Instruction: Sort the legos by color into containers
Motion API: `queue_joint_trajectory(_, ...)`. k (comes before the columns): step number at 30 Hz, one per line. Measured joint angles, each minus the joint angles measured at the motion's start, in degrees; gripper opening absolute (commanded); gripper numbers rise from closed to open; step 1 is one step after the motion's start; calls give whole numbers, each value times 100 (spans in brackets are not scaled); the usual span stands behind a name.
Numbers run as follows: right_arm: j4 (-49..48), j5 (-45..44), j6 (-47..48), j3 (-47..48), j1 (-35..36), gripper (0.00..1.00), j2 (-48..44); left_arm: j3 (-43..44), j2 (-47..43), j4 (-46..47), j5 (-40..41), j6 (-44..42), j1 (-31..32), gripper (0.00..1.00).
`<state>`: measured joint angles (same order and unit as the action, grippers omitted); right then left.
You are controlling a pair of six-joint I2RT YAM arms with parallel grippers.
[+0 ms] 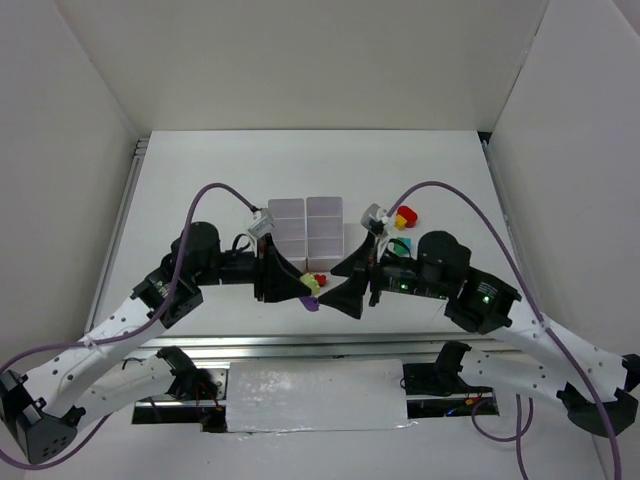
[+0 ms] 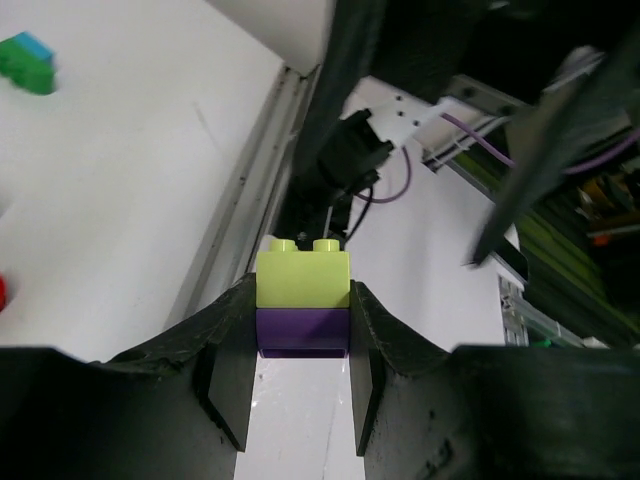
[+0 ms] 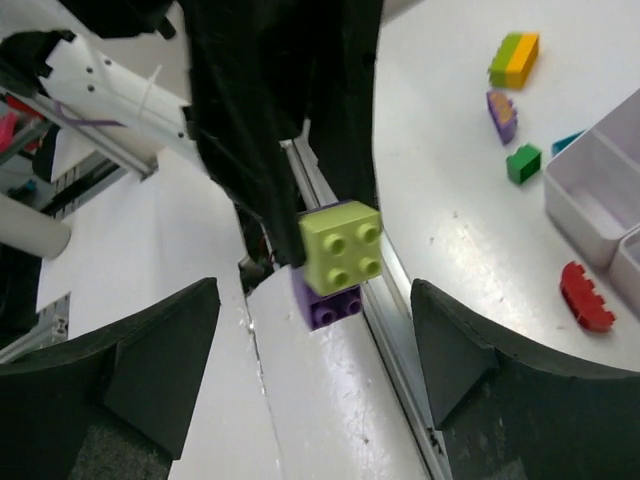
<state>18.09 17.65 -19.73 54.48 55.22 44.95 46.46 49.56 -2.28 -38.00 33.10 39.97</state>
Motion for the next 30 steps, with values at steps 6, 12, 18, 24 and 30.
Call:
queue_joint_trajectory(6,-101,466,24,-63,-4,67,527,-199,-229,415,-629,9,0,0)
queue_joint_trajectory(12,-452,949,37,-85,-4,53,595,-223,-293,699,-938,17,0,0)
queue_joint_trajectory(18,-693,1244,35,-190,-4,44,518,-227,-295,791,-1056,28,0,0)
queue_joint_trajectory(24,-828,1425,-15,-247,-28,6,511,-234,-291,866,-1147,83,0,0)
queue_joint_trajectory(30,-951,1451,-83,-348,-42,0,485,-234,-275,826,-1161,120,-2,0)
